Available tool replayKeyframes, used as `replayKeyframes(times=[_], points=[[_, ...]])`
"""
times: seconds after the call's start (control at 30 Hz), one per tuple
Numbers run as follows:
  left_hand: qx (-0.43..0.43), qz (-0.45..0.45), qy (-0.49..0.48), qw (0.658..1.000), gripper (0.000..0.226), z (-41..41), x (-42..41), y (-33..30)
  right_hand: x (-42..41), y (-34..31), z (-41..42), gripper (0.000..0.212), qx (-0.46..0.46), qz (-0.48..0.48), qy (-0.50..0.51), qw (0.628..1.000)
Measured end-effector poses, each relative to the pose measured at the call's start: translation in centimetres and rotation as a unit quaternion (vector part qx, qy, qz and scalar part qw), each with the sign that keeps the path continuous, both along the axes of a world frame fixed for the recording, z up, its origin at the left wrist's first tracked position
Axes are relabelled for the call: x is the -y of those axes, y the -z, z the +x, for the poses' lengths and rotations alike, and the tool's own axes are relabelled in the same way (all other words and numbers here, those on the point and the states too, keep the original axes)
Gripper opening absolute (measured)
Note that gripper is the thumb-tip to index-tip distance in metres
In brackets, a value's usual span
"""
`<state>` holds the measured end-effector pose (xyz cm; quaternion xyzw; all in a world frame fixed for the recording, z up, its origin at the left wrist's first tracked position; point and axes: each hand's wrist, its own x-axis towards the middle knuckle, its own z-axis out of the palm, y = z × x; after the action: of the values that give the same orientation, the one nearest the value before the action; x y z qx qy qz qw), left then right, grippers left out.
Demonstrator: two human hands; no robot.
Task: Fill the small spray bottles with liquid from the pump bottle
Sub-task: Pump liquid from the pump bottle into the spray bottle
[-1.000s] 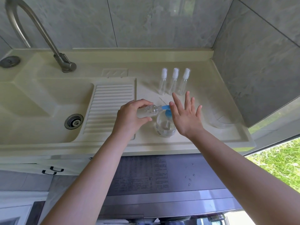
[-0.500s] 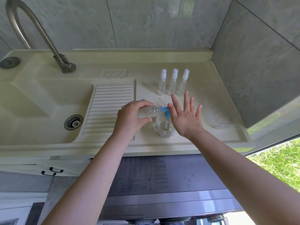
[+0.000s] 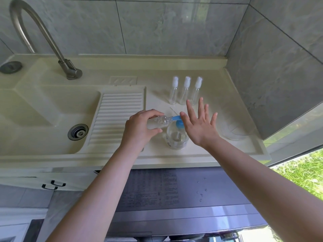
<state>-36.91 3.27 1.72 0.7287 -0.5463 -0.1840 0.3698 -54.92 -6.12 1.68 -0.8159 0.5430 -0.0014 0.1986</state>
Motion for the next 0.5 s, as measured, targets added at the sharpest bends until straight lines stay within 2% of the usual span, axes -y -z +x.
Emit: replayKeyframes(times=[0.37, 0.43, 0.5], points=[[-0.027, -0.009, -0.002, 1.0, 0.049, 0.03, -0.3, 0.75, -0.5, 0.26, 0.4, 0.057, 0.012, 0.023, 0.01, 1.0], [-0.037, -0.009, -0.006, 0.999, 0.049, 0.06, -0.28, 0.81, -0.4, 0.27, 0.1, 0.059, 0.041, 0.026, 0.023, 0.999], [-0.076, -0.008, -0.013, 0.997, 0.048, -0.03, -0.38, 0.89, -0.02, 0.27, -0.2, 0.058, 0.113, 0.019, 0.048, 0.992]])
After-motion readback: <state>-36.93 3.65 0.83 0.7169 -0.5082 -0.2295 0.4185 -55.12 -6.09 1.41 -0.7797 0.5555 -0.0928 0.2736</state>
